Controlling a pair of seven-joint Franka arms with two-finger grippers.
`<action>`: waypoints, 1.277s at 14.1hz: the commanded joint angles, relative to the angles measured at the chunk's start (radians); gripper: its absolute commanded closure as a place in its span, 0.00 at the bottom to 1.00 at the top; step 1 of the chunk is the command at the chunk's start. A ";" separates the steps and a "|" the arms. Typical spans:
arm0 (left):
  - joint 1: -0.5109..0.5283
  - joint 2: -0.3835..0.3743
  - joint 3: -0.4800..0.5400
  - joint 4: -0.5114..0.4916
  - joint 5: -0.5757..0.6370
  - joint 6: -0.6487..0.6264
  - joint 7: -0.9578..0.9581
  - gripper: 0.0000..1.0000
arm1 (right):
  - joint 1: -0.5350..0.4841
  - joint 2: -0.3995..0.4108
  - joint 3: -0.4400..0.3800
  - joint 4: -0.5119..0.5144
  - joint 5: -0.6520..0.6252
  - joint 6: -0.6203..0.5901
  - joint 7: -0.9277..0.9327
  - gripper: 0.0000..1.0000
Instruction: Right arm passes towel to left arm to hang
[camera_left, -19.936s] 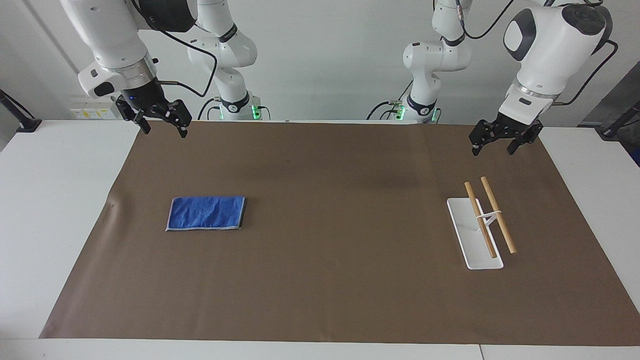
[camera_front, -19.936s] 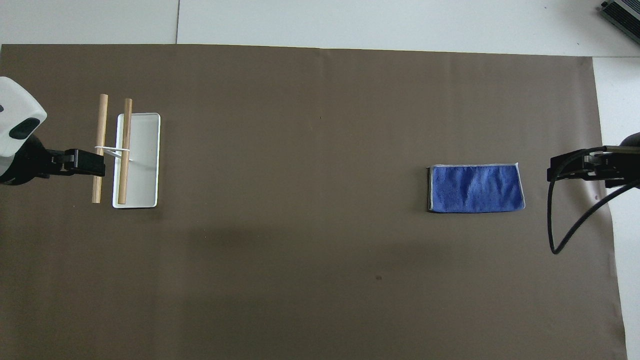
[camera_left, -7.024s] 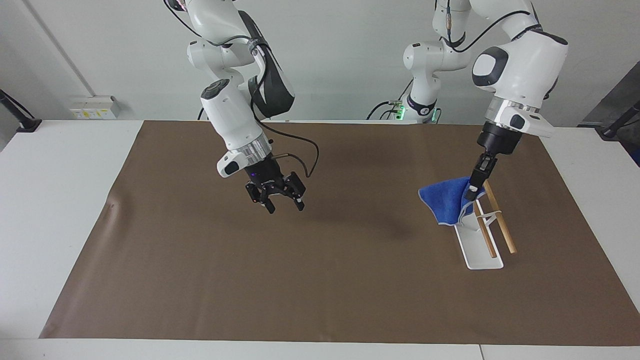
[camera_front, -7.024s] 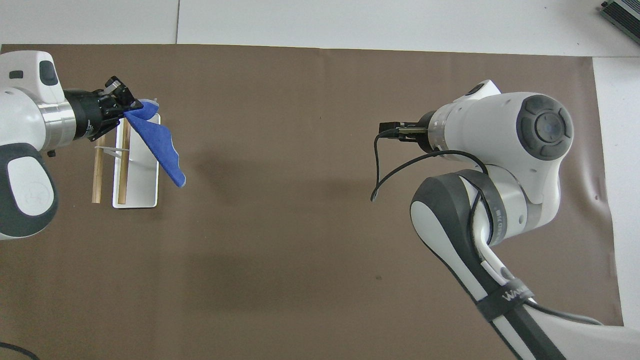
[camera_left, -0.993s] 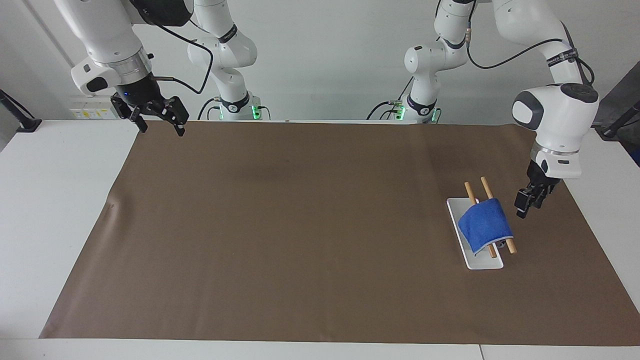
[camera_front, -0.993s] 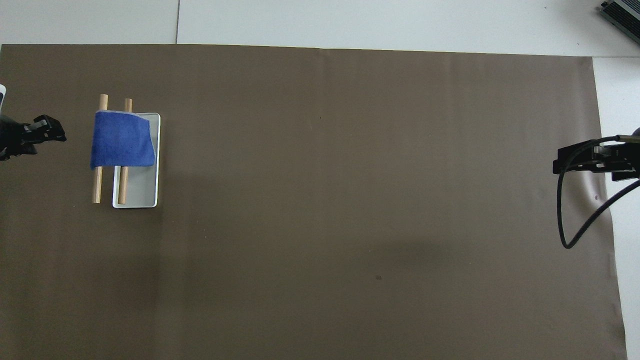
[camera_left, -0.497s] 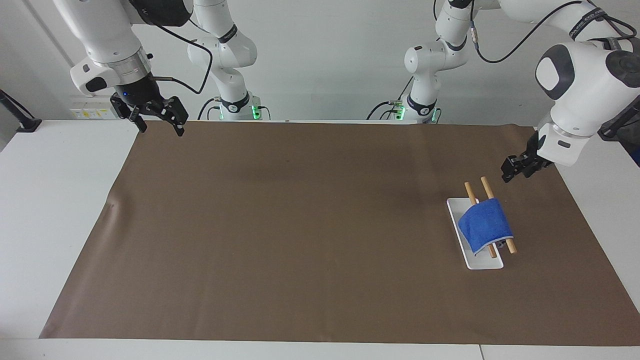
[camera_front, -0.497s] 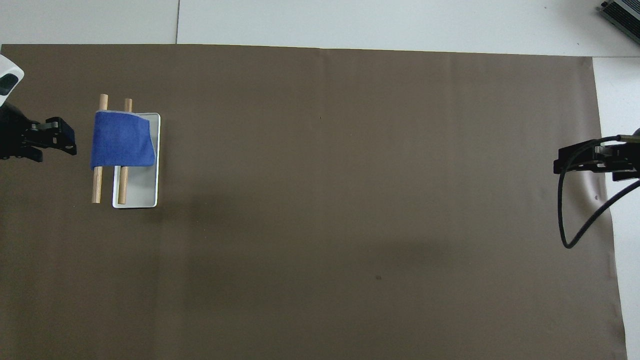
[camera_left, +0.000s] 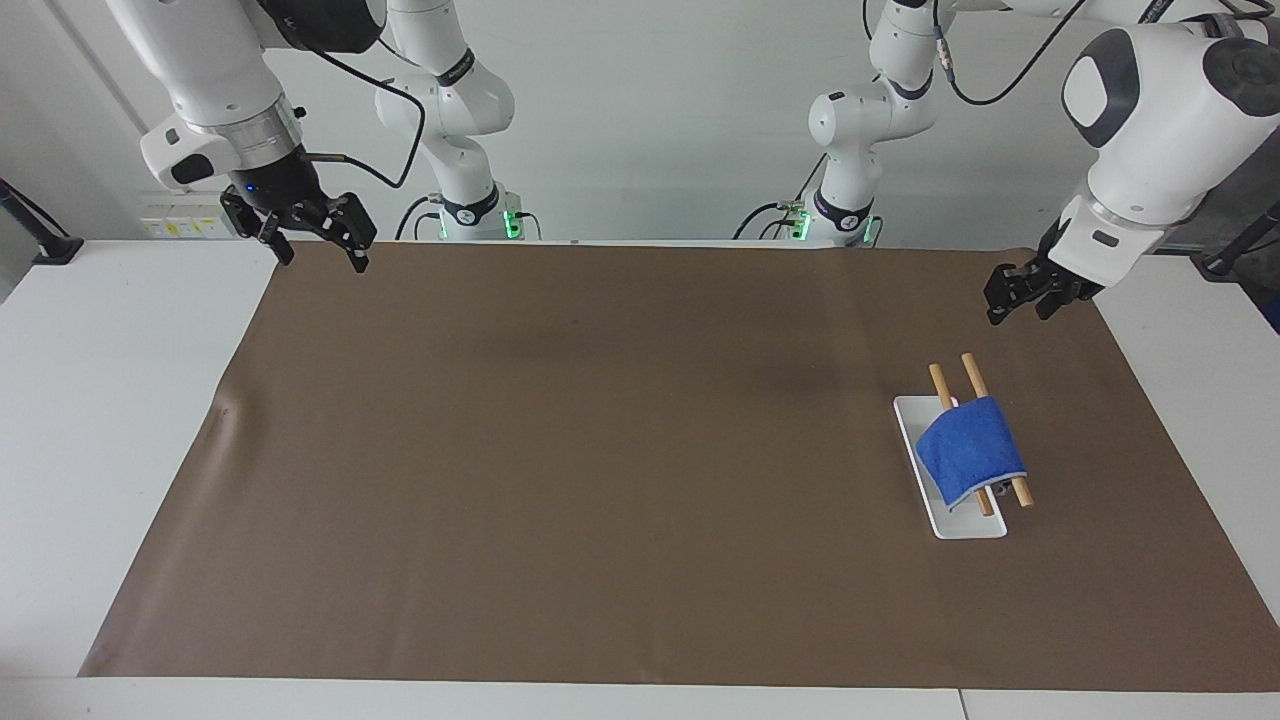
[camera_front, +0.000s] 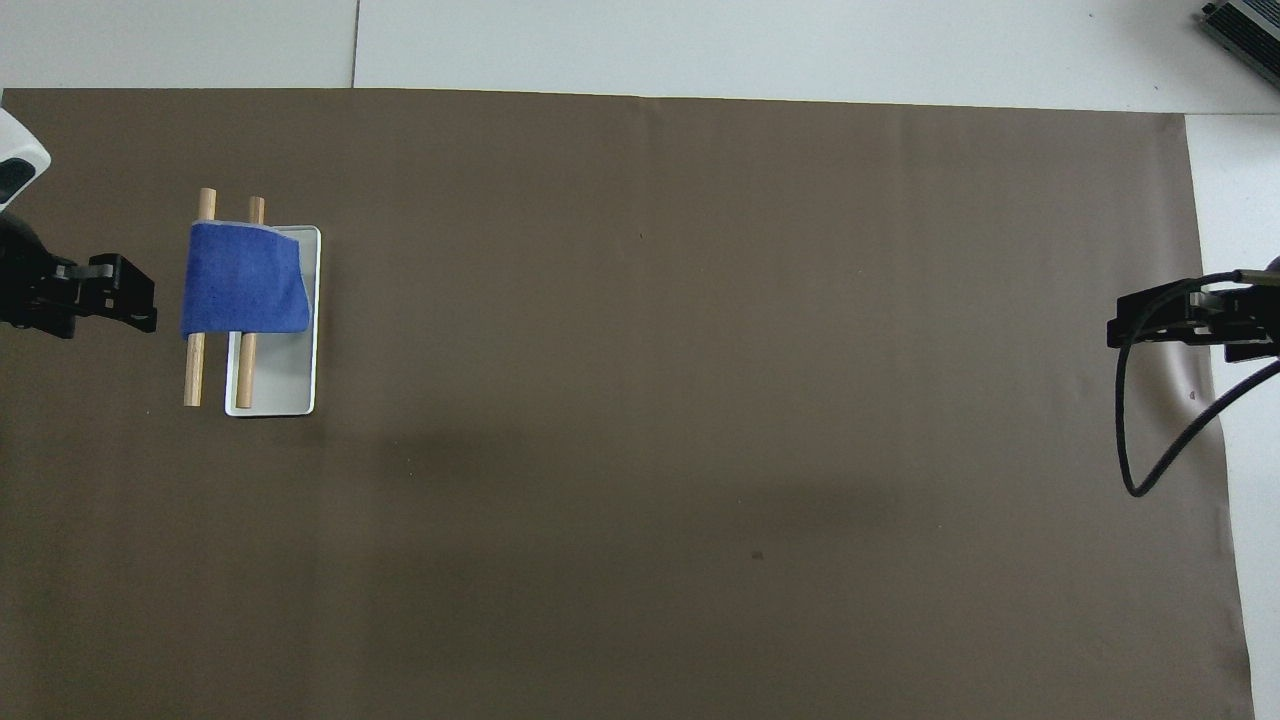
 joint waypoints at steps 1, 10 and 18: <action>-0.009 -0.060 0.003 -0.093 0.009 0.022 0.002 0.26 | -0.015 -0.020 0.006 -0.026 0.023 0.007 0.004 0.00; -0.090 -0.117 0.045 -0.218 0.009 0.154 -0.012 0.00 | -0.016 -0.021 0.006 -0.026 0.023 0.007 0.004 0.00; -0.079 -0.117 0.039 -0.198 -0.018 0.211 0.009 0.00 | -0.015 -0.020 0.009 -0.021 0.003 0.004 0.002 0.00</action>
